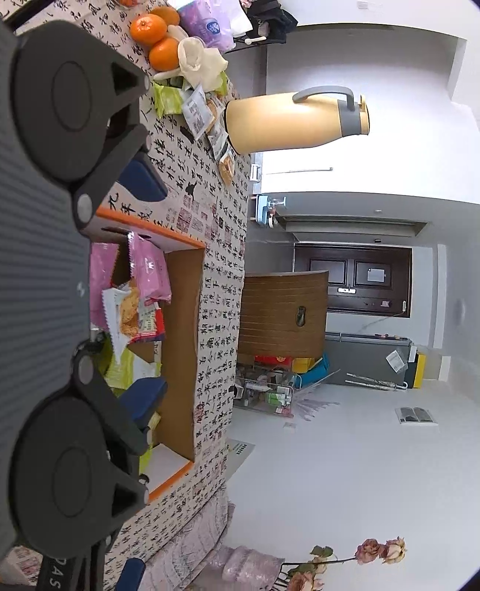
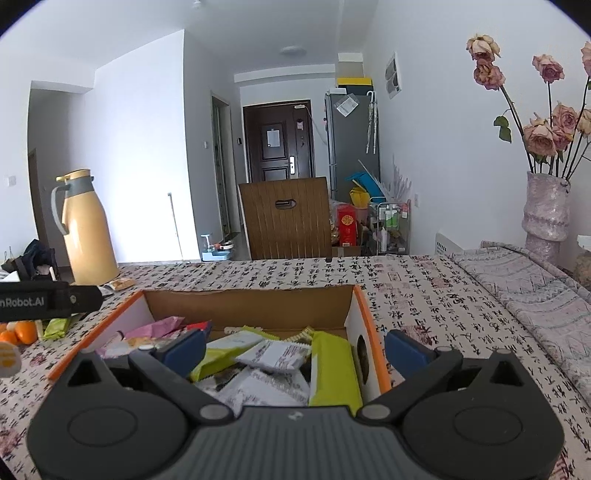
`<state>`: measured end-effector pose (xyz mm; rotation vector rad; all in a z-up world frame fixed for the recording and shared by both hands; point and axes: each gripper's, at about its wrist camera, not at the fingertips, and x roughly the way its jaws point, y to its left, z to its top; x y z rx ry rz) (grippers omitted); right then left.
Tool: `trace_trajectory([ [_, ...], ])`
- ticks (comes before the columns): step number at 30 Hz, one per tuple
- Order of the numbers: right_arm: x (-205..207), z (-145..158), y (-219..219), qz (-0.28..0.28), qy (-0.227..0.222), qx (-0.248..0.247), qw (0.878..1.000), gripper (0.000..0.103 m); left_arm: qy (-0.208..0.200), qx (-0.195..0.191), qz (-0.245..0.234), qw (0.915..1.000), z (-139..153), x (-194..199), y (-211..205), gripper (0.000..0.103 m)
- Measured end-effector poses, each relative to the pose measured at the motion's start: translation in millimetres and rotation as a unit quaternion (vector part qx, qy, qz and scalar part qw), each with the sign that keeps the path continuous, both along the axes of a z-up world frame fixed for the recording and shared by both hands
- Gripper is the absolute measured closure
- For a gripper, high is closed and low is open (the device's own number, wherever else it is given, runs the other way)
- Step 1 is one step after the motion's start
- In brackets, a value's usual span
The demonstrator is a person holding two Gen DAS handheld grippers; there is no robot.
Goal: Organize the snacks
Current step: 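Withdraw both open tools from the box back over the table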
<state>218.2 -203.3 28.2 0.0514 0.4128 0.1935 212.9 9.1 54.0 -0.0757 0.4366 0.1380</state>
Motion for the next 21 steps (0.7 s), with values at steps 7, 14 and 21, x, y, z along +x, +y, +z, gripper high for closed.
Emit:
trace_trajectory([
  [7,-24,-8,-7,0.007,0.015,0.002,1.0,0.0,0.008,0.01,-0.009,0.9999,-12,-26,4,0.0],
  [14,-45,-26,-8,0.02,0.041,-0.003,0.999,0.0,0.029,0.024,-0.01,0.9993,-34,-49,12,0.0],
  [21,-64,-50,-7,0.028,0.082,-0.007,0.996,0.0,0.041,0.026,-0.012,0.9988,-59,-65,19,0.0],
])
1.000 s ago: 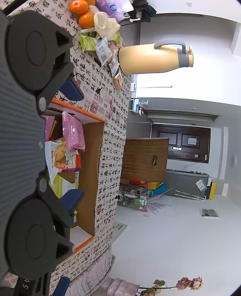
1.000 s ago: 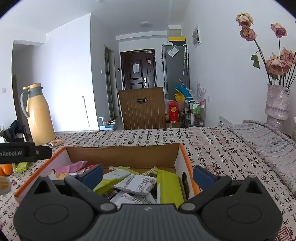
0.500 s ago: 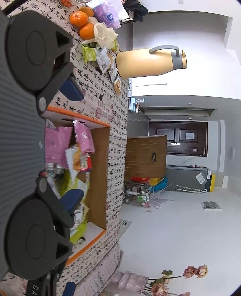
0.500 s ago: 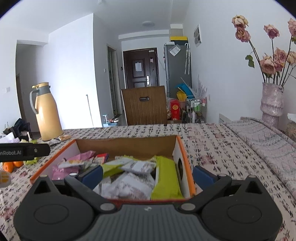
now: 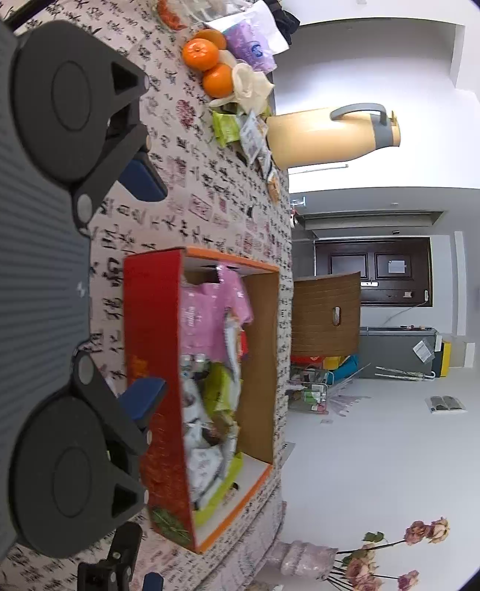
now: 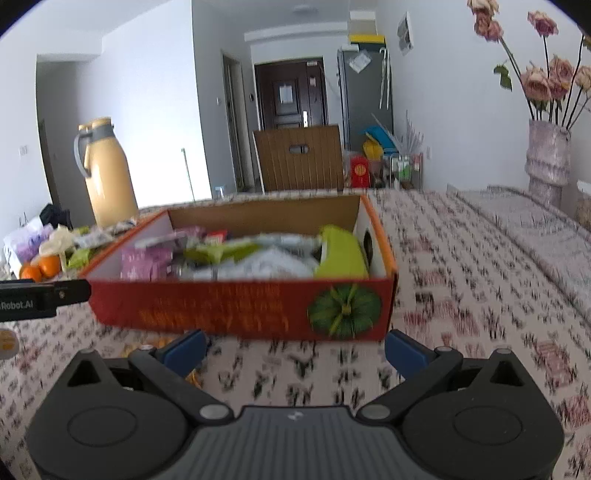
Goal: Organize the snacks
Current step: 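Withdraw both open tools from the box back over the table, then grasp a cookie packet on the table with the right tool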
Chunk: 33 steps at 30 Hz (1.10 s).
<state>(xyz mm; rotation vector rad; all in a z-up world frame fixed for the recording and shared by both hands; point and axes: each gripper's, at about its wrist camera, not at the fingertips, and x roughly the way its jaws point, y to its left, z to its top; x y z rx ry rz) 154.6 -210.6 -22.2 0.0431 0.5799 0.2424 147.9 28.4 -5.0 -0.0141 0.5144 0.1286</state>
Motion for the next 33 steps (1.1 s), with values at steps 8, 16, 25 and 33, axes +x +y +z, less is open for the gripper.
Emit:
trace_trajectory([
  [8,-2,-13,3,-0.002,0.016,-0.01,1.0,0.0,0.017,-0.005,0.019,0.9997,-26,6,6,0.0],
  [16,1,-14,11,0.003,0.022,-0.015,1.0,0.0,0.013,-0.023,0.015,0.9995,-27,4,9,0.0],
  [25,4,-12,24,0.005,0.022,-0.028,0.999,0.0,0.006,-0.035,0.012,0.9993,-26,1,12,0.0],
  [33,12,-11,35,0.016,0.028,-0.041,0.999,0.0,0.009,-0.039,0.014,0.9991,-26,2,13,0.0],
])
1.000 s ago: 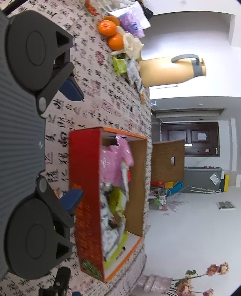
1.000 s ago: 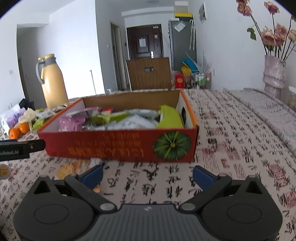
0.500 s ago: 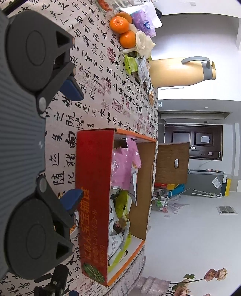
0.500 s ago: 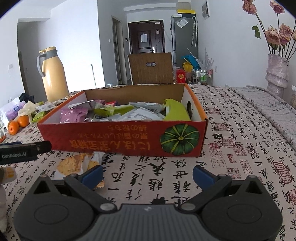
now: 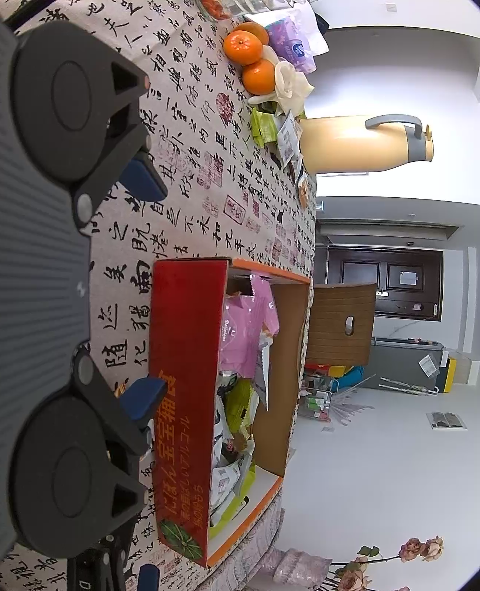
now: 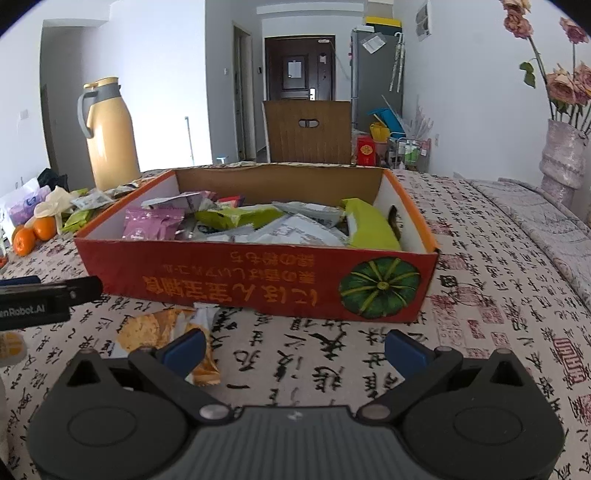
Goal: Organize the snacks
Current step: 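Grasp a cookie packet on the table with the right tool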
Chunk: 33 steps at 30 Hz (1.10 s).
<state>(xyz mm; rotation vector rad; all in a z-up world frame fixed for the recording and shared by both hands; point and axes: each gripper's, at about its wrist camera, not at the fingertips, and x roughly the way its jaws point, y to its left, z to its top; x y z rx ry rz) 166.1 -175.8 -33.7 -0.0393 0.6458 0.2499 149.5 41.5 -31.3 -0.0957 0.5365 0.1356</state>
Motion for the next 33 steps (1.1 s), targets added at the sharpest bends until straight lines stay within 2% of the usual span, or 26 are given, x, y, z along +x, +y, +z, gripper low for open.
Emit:
trace_trajectory([
  [7,-3,8,27,0.04,-0.015,-0.002,0.999,0.0,0.006,-0.005,0.015,0.9999,-1,2,5,0.0],
  [15,-13,10,56,0.085,-0.022,-0.012,0.996,0.007,0.032,-0.008,0.021,0.9992,8,-2,17,0.0],
  [22,-12,0,78,0.112,-0.005,-0.03,0.993,0.037,0.032,-0.008,0.02,0.9992,11,-7,25,0.0],
  [24,-12,-3,80,0.114,0.001,-0.035,0.993,0.041,0.034,-0.012,0.018,0.9992,11,-8,26,0.0],
  [26,-13,-5,81,0.115,0.003,-0.039,0.993,0.054,0.033,-0.013,0.014,0.9993,11,-9,26,0.0],
  [33,-16,-1,74,0.106,-0.002,-0.026,0.994,0.062,0.037,-0.013,0.007,0.9992,11,-9,23,0.0],
])
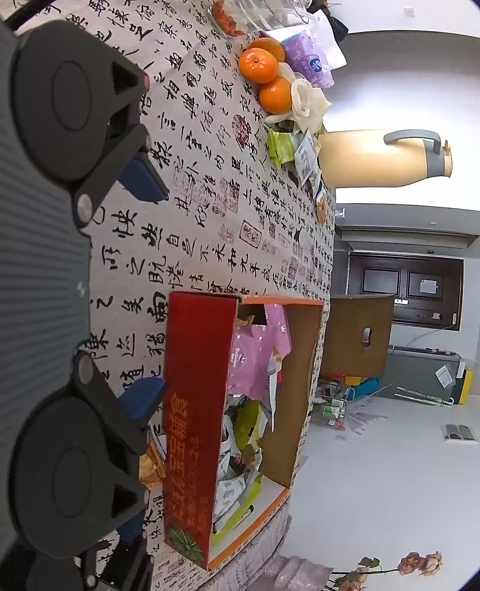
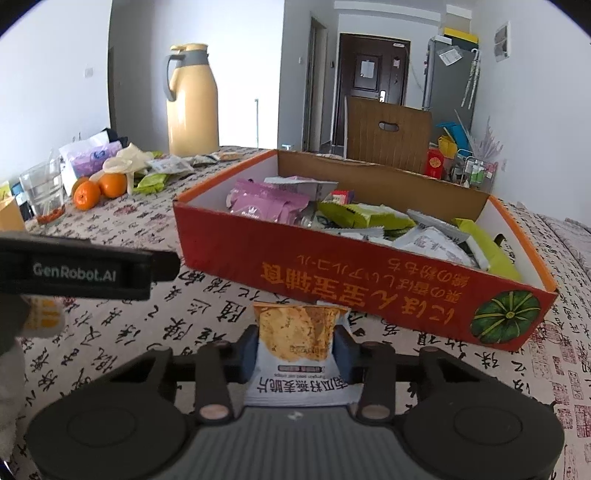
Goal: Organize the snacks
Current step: 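Grasp a cookie packet on the table with the right tool, then grasp another cookie packet with the left tool and lift it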
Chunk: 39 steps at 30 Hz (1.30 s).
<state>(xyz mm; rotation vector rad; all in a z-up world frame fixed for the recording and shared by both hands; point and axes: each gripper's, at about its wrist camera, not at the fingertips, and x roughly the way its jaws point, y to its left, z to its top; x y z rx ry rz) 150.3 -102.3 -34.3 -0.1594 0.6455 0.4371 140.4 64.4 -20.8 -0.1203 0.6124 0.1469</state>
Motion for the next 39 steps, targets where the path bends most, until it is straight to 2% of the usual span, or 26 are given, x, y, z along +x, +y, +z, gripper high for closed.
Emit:
trace_trajectory([
  [11,-1,11,-49,-0.061,-0.024,0.033,0.997,0.062,0.017,0.009,-0.028,0.9994,1,7,-28,0.0],
  [23,7,1,-122,-0.144,-0.037,0.048,0.988,0.062,0.068,0.019,-0.062,0.9956,-2,32,-87,0.0],
  [29,7,-3,-139,-0.148,-0.036,0.063,0.986,0.061,0.098,0.009,-0.065,0.9929,-6,52,-113,0.0],
  [39,5,-8,-138,-0.119,-0.028,0.083,0.989,0.061,0.14,0.034,-0.023,0.9893,-23,74,-136,0.0],
])
